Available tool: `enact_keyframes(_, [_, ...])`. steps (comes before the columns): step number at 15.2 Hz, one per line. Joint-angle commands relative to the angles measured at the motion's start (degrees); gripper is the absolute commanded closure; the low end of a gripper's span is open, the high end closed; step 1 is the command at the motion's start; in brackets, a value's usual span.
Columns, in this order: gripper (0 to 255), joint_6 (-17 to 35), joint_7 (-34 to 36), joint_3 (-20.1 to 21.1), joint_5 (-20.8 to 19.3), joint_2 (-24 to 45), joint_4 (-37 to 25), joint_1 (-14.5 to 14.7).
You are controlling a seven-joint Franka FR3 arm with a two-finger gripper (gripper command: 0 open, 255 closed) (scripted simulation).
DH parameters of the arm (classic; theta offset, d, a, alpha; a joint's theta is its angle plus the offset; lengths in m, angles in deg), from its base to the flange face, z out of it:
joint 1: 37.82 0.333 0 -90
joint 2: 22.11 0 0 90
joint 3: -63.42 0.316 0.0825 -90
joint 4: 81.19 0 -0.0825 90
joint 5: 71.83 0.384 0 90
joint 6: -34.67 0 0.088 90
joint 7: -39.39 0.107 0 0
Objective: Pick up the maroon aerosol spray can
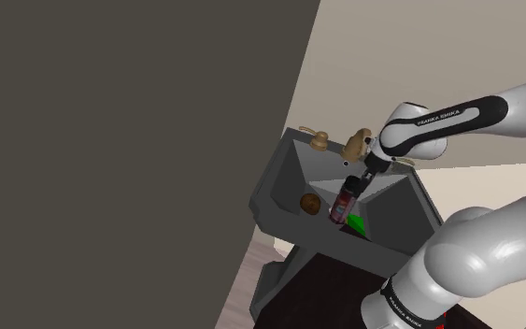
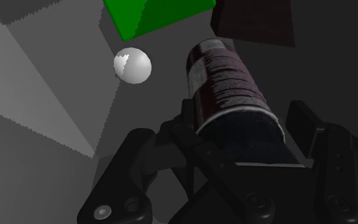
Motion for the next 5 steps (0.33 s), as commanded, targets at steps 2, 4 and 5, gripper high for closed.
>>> enact_keyframes(2, [255, -3.4, 0.7, 1.3, -0.4, -2.5, -0.9, -0.7])
enact_keyframes(4, [255, -4.6, 0.9, 1.7, -0.4, -3.4, -1.3, -0.9])
enact_keyframes(5, [255, -4.6, 0.9, 1.7, -0.4, -3.4, -1.3, -0.9])
